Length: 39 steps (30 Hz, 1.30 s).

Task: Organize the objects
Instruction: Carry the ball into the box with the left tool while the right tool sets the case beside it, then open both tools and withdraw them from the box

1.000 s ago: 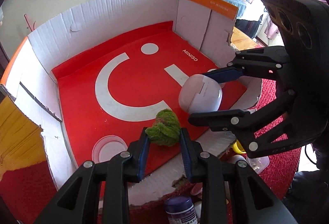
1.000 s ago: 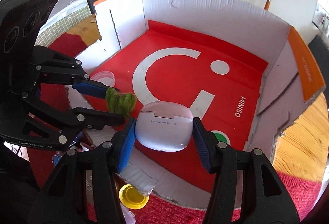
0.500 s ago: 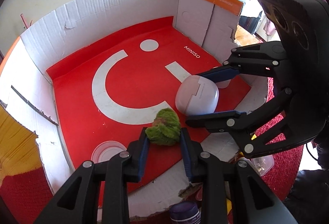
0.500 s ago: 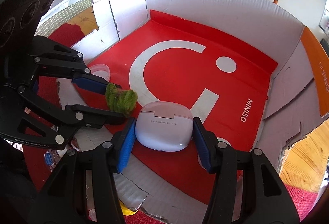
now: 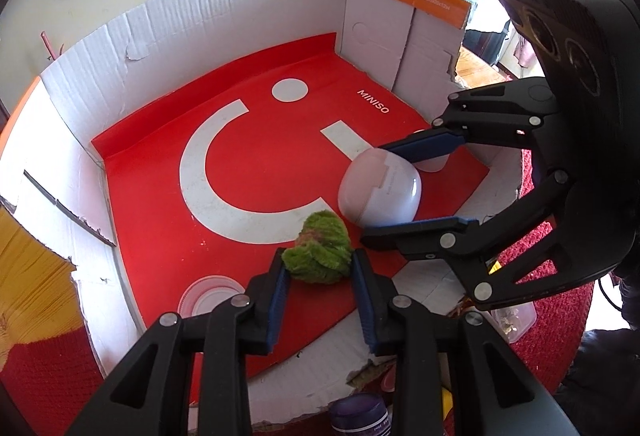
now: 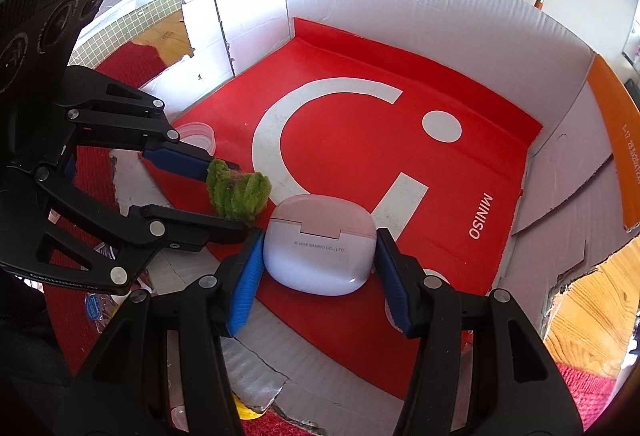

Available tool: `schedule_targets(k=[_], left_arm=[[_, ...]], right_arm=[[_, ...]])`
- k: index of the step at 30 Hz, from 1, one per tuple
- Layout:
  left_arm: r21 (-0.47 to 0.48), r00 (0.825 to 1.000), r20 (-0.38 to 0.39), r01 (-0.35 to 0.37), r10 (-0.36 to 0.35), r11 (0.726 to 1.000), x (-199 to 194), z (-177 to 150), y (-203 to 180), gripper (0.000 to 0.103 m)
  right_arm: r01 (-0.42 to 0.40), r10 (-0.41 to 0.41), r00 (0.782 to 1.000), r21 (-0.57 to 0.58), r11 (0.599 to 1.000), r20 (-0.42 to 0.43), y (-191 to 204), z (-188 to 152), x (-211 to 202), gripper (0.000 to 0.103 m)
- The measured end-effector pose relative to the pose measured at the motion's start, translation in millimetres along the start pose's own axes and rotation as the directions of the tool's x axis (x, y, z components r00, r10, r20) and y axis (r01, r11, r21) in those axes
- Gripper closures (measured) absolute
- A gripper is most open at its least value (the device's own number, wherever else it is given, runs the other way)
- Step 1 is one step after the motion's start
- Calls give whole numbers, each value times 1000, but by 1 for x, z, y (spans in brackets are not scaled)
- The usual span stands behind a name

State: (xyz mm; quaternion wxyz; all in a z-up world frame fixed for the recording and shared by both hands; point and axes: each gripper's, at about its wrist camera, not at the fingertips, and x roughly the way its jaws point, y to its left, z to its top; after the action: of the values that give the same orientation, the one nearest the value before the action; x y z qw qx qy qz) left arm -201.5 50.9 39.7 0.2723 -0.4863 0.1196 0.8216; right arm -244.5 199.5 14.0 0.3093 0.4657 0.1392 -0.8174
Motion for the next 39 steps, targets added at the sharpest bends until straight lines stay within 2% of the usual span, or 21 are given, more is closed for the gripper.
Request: schedule_targets(k=[4,21,23,31,35,39], left_arm=[[-3,1000,2,-10,10,1000,0,1,1,63],[-4,1000,7,-22,22,1000,0,3,3,62],[-6,1000,11,-27,27,1000,-1,3,3,58],[-9,999,19,-32,32,999,-5,2,2,57],[-14,999,32,-38,38,999,-10,1,1,51],[-27,998,44,-53,54,998,-16,0,1,50]], right_arm=[[3,-3,1000,-1,1000,0,1,0,0,50],[-4,4,1000,10,1000,-2,-1,-2,-3,50],[-6,6,1000,14,1000,0,-1,-2,-3,50],[-4,4,1000,17,1000,8,-1,-4,-9,50],[5,-6,1000,13,1000,16,0,-3,-13,50],[12,-12,999,17,1000,32,1,-4,-21,49]])
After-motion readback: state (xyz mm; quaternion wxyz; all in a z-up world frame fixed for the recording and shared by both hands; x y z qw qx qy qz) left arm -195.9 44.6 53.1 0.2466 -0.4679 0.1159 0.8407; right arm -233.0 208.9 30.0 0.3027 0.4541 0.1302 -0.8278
